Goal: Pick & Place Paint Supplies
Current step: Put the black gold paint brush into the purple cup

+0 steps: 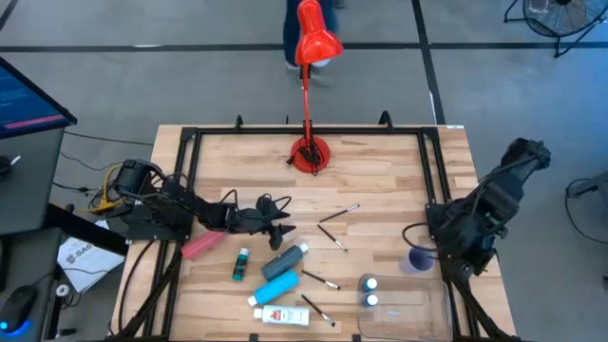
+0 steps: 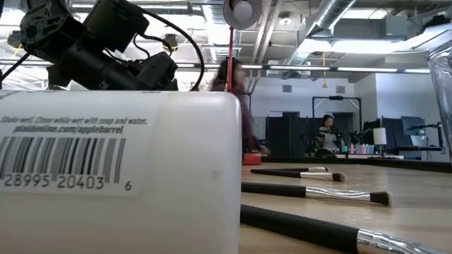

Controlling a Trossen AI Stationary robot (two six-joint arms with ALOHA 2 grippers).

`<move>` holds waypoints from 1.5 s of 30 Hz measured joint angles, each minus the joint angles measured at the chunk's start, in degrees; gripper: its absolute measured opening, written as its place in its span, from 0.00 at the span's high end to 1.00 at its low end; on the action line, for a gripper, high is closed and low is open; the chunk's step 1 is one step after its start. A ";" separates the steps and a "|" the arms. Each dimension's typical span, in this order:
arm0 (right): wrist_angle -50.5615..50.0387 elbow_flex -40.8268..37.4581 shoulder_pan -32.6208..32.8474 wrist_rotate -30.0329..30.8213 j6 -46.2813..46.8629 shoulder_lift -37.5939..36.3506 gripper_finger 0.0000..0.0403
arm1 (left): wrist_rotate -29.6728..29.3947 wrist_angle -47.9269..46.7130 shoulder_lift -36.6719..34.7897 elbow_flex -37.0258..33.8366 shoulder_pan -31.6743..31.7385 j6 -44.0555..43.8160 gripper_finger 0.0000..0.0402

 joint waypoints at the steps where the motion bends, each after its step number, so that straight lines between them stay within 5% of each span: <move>1: -0.93 0.00 -0.76 -0.70 -1.60 0.72 1.00 | -0.01 -0.01 -0.01 0.00 0.01 0.01 0.48; 20: -1.82 0.00 -11.11 -4.10 -20.83 8.96 1.00 | 0.00 -0.03 0.01 0.00 0.02 0.26 0.48; 45: -1.81 0.02 -8.77 -4.06 -8.86 6.19 1.00 | 0.02 -0.05 0.01 0.00 -0.07 0.26 0.48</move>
